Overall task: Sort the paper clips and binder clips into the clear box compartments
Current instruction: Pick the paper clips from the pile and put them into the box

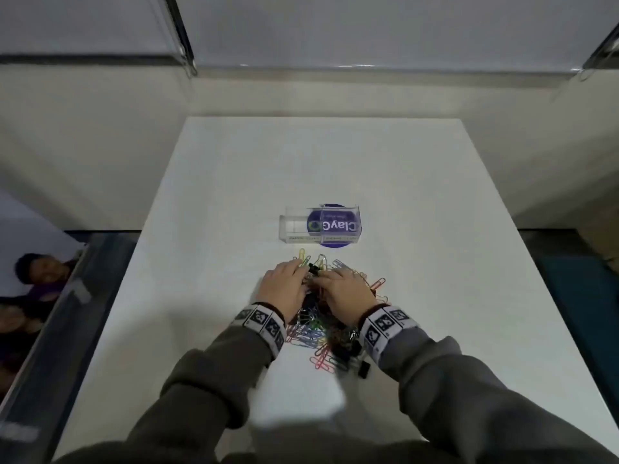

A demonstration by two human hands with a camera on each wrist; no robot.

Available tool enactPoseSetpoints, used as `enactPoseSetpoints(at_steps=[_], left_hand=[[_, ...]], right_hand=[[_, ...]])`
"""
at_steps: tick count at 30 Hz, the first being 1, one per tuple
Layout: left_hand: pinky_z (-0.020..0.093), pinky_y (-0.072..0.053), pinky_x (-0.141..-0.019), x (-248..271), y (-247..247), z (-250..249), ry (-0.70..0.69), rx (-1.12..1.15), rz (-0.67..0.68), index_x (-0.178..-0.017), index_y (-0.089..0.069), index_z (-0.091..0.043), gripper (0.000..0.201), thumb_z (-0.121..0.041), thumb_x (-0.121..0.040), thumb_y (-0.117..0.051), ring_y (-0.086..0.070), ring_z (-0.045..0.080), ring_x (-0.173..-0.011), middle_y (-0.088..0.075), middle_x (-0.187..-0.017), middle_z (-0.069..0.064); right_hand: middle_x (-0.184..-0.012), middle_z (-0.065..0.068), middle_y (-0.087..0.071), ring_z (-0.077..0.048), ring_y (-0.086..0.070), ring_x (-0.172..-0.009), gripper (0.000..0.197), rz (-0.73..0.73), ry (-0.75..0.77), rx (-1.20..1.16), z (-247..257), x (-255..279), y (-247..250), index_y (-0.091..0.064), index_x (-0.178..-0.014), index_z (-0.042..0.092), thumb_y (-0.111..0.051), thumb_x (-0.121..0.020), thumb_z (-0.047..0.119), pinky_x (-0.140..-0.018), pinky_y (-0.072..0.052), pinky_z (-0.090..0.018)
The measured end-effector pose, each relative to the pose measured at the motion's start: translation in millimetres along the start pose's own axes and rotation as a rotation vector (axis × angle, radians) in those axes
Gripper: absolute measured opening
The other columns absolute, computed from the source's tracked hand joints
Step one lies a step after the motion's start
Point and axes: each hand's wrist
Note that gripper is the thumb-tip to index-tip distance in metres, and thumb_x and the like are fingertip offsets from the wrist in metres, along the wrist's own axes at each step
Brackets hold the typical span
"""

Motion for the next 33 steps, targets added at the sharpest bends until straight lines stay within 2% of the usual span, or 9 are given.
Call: enactPoseSetpoints(at_steps=[5, 8, 10, 12, 14, 16, 18, 22, 33], left_hand=[[0.038, -0.036, -0.104, 3.9, -19.4, 18.7, 0.060, 0.048, 0.009, -0.133, -0.044, -0.015, 0.040, -0.021, -0.094, -0.037, -0.042, 0.020, -0.128, -0.043, -0.142, 0.001], [0.040, -0.050, -0.090, 17.3, -25.9, 34.1, 0.005, 0.064, -0.127, -0.112, -0.062, -0.006, 0.032, -0.012, -0.087, -0.043, -0.062, 0.027, -0.106, -0.062, -0.122, 0.010], [0.040, -0.051, -0.088, 22.4, -26.6, 42.2, 0.012, 0.038, -0.124, -0.107, -0.065, -0.006, 0.026, -0.007, -0.087, -0.049, -0.063, 0.027, -0.103, -0.065, -0.118, 0.009], [0.039, -0.048, -0.088, 21.4, -22.4, 46.2, 0.028, 0.036, -0.112, -0.106, -0.064, -0.012, 0.032, -0.018, -0.091, -0.036, -0.060, 0.026, -0.103, -0.065, -0.116, 0.005], [0.038, -0.048, -0.078, 15.9, -17.9, 44.3, 0.034, 0.028, -0.126, -0.097, -0.064, -0.015, 0.043, -0.027, -0.087, -0.024, -0.061, 0.027, -0.091, -0.067, -0.103, 0.003], [0.037, -0.046, -0.072, 5.0, -14.2, 39.1, 0.041, 0.045, -0.188, -0.091, -0.065, -0.015, 0.038, -0.026, -0.085, -0.030, -0.060, 0.029, -0.084, -0.066, -0.094, 0.003], [0.038, -0.041, -0.079, -9.4, -9.6, 33.4, 0.098, 0.045, -0.163, -0.101, -0.063, -0.014, 0.026, -0.020, -0.087, -0.042, -0.056, 0.029, -0.094, -0.063, -0.104, 0.005], [0.037, -0.035, -0.093, -32.5, -8.4, 31.0, 0.213, -0.021, -0.056, -0.119, -0.053, -0.017, 0.031, -0.024, -0.089, -0.049, -0.045, 0.026, -0.113, -0.051, -0.123, 0.004], [0.035, -0.036, -0.089, -44.3, -18.7, 36.0, 0.143, 0.019, -0.018, -0.108, -0.056, -0.015, 0.022, -0.027, -0.091, -0.050, -0.049, 0.026, -0.105, -0.056, -0.112, 0.006]], right_hand=[[-0.150, 0.003, -0.034, -0.022, -0.028, -0.137, 0.045, 0.056, 0.023, 0.088, -3.1, 9.1, -12.5, -0.038, -0.138, 0.022, -0.039, -0.093, 0.016, -0.111, -0.022, -0.045], [-0.146, 0.003, -0.039, -0.023, -0.034, -0.133, 0.041, 0.037, -0.012, 0.072, -14.8, 23.0, -16.5, -0.045, -0.134, 0.020, -0.040, -0.093, 0.019, -0.109, -0.026, -0.042], [-0.139, 0.003, -0.049, -0.024, -0.039, -0.127, 0.037, 0.009, -0.028, 0.073, -18.8, 27.7, -16.7, -0.050, -0.128, 0.020, -0.040, -0.092, 0.018, -0.105, -0.028, -0.040], [-0.128, 0.003, -0.057, -0.025, -0.044, -0.117, 0.033, -0.066, -0.042, 0.034, -19.8, 20.0, -11.3, -0.055, -0.121, 0.020, -0.040, -0.093, 0.018, -0.100, -0.031, -0.039], [-0.121, 0.001, -0.062, -0.024, -0.048, -0.111, 0.029, -0.135, -0.027, -0.009, -16.7, 2.0, -2.5, -0.058, -0.117, 0.020, -0.041, -0.094, 0.016, -0.095, -0.035, -0.039], [-0.119, -0.004, -0.061, -0.027, -0.048, -0.110, 0.028, -0.150, -0.008, -0.012, -10.3, -21.9, 3.7, -0.058, -0.116, 0.016, -0.042, -0.093, 0.015, -0.094, -0.036, -0.039], [-0.122, -0.007, -0.058, -0.029, -0.045, -0.113, 0.029, -0.120, -0.012, 0.042, -3.4, -45.3, 5.4, -0.055, -0.118, 0.011, -0.041, -0.094, 0.016, -0.094, -0.036, -0.039], [-0.125, -0.011, -0.051, -0.031, -0.042, -0.119, 0.033, -0.048, -0.060, 0.119, 2.1, -71.2, 2.1, -0.050, -0.122, 0.006, -0.044, -0.093, 0.021, -0.097, -0.036, -0.041], [-0.119, -0.012, -0.056, -0.031, -0.046, -0.111, 0.029, -0.158, -0.245, 0.056, -57.5, -43.9, 3.2, -0.055, -0.115, 0.006, -0.042, -0.089, 0.007, -0.088, -0.041, -0.040]])
Point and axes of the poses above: each hand's wrist, its own x-axis away from the middle knuckle, its own y-axis out of the back of the hand, z = x × y
